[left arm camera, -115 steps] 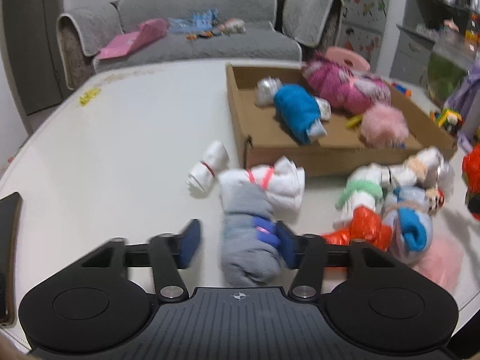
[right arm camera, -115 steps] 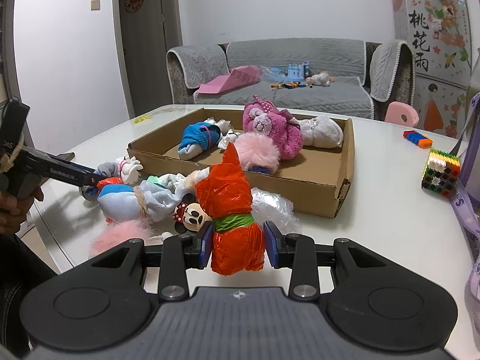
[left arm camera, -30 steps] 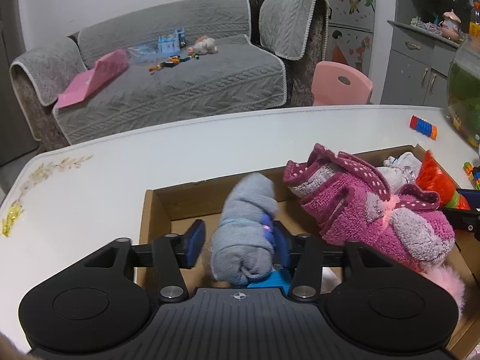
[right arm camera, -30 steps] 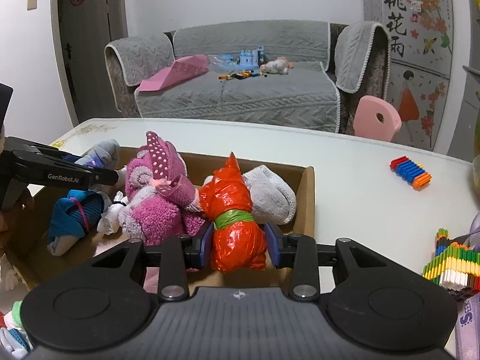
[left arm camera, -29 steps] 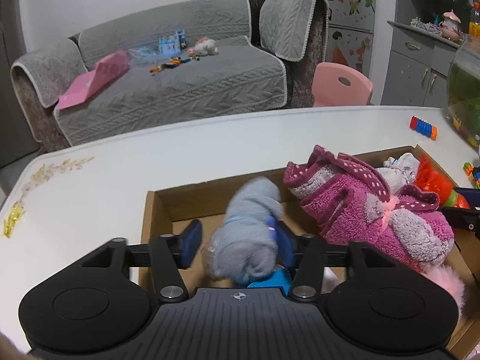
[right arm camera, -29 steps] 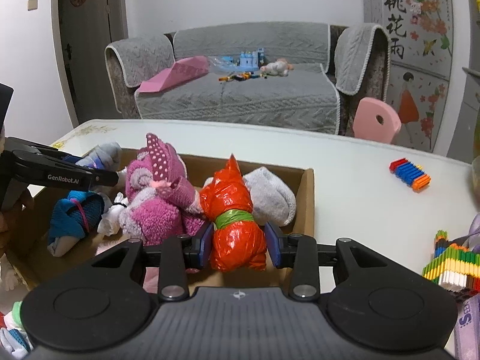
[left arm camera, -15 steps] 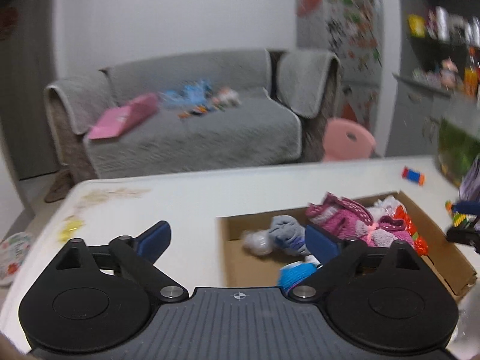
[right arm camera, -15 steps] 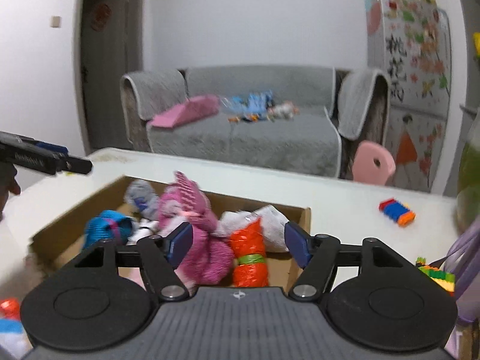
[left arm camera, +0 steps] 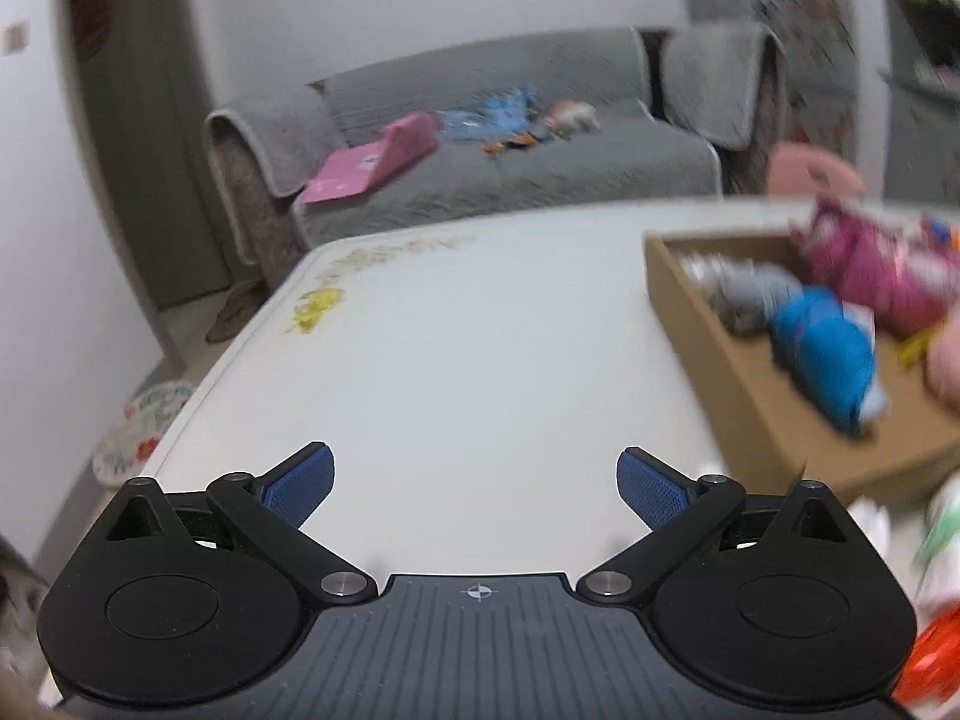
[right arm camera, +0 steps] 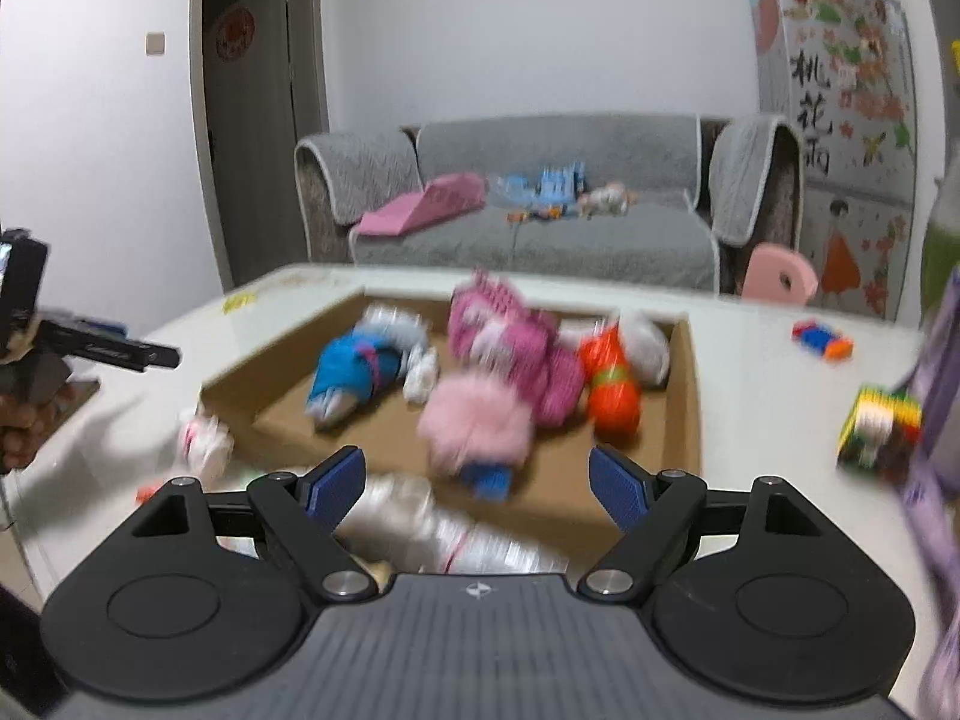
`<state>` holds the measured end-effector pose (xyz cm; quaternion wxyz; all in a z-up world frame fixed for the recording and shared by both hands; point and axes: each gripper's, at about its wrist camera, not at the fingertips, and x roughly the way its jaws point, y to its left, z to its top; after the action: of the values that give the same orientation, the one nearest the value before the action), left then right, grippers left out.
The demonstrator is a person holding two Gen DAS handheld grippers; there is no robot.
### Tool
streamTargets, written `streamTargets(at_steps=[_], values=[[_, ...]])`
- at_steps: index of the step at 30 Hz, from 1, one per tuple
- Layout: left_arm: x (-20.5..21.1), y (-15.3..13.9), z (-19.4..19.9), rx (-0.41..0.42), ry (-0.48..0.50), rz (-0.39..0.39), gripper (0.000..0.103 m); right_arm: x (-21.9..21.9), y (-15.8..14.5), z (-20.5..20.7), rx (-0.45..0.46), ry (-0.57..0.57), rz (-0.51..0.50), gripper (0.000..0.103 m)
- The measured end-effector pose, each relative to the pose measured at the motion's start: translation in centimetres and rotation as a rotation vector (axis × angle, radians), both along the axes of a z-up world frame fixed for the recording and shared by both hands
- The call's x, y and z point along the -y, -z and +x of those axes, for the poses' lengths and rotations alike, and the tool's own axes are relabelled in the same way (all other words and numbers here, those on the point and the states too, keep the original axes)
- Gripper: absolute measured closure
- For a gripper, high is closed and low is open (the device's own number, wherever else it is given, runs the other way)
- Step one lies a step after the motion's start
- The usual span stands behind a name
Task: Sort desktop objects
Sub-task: 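Move both tools back toward the remaining pile beside the tray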
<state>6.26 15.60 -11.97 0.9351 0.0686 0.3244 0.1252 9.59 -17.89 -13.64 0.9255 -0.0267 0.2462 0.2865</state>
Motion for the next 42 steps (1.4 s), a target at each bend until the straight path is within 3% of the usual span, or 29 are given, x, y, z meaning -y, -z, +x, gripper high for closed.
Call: streamTargets(at_steps=[10,20,31,34,38,42], values=[[1.9,2.9,1.7,-0.077,0.07,0.069,0.002,0.1,2.1,0.6,-0.067,0.01,-0.017,0.024],[2.1,3.2,0.4,-0.119,0.177,-0.032,0.003,0.0,3.2,-0.2,-0.089,0.014,-0.041,0.025],[2.1,2.5,-0.9,-0.112,0.212,-0.012,0.001,-0.3,2.9,-1.1,-0.075,0.017,-0.036,0.025],[1.8,1.5,-1.6,-0.079,0.212,-0.07,0.001,-0.1,2.9,-0.7,-0.084,0.028,-0.035,0.025],[1.6,1.0,-1.8,-0.068,0.25,-0.214,0.001,-0.2,2.8,-0.6,-0.083,0.031,-0.035,0.025],[2.4,2.1,-0.7,-0.119,0.249,-0.234,0.001,-0.3,2.7,-0.6,-0.08,0.024,-0.038,0.024]])
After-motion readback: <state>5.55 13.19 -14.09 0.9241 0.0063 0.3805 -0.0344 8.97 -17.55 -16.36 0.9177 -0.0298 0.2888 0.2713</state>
